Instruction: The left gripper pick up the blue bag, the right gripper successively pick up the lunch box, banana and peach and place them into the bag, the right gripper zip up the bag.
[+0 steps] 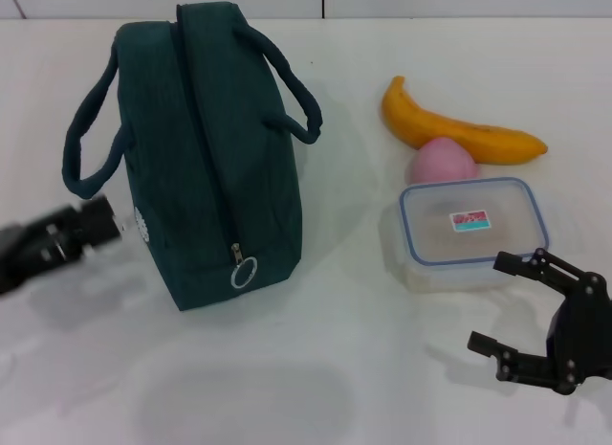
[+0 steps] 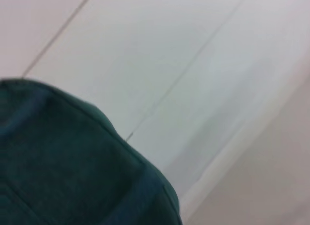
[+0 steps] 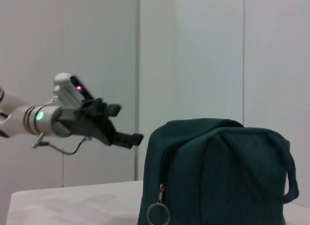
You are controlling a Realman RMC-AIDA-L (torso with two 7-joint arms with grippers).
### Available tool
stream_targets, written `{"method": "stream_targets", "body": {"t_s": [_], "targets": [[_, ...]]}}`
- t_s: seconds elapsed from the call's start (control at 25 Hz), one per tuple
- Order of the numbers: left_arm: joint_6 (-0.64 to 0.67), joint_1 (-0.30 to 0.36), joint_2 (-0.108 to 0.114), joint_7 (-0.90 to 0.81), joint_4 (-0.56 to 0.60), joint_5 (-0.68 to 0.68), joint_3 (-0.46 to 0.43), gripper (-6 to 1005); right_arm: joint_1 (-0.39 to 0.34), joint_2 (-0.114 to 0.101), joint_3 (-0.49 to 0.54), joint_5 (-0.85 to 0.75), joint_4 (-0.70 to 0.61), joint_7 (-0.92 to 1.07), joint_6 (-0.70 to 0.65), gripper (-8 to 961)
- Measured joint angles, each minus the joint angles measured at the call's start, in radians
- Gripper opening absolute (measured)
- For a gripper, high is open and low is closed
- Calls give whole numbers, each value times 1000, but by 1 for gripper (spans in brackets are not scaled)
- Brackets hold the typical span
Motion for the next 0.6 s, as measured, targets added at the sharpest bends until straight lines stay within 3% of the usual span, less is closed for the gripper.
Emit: {"method": "stream_targets", "body": {"t_s": [0.12,0.4,0.6], "targets": [[-9,-33,20,-120,71,-1,-14,870,0,6,1,-1,0,0,0,881],[-119,-152,114,-521,210,26,-9,869,1,12,0,-8,0,1,6,880],[-164,-256,131,-739,364,205,-2,869,4,12,-1,-9,3,1,8,880]]}}
